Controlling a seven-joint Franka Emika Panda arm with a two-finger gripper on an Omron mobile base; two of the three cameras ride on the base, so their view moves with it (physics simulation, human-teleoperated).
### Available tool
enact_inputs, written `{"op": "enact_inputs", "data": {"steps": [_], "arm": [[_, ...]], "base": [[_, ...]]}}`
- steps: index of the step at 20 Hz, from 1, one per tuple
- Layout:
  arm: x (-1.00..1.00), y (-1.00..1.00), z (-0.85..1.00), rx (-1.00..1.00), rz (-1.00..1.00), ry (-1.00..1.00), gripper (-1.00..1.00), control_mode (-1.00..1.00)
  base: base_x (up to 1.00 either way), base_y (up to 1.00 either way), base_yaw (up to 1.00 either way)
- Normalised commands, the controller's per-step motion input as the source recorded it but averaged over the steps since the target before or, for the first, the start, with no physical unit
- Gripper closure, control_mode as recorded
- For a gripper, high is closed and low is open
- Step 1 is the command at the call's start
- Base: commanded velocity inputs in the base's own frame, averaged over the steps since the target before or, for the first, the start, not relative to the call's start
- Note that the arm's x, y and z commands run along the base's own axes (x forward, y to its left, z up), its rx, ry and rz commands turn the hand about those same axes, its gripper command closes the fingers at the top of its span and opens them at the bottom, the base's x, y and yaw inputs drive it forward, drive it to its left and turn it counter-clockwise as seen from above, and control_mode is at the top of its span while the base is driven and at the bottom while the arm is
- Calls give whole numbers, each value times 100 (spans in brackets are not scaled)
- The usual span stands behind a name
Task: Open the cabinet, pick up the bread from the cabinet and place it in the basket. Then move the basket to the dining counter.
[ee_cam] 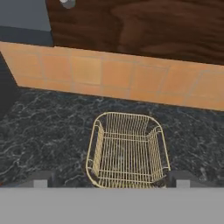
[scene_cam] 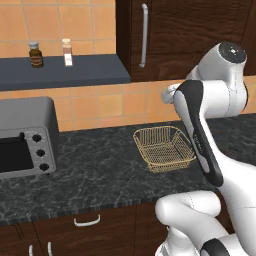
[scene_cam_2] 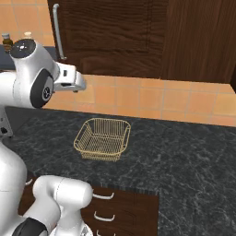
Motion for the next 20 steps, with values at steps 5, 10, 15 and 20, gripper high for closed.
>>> {"op": "enact_inputs", "data": {"steps": [5,10,15,20], "arm": [[0,28,80,6,0,-8,-100,-100],[9,26,54,9,-1,-15,-100,-100],[32,33,24,0,-7,-13,-100,-100],[46,26,23,-2,-3,0,-100,-100]], "base": [[0,0,0],[0,0,0],[0,0,0],[0,0,0]]}}
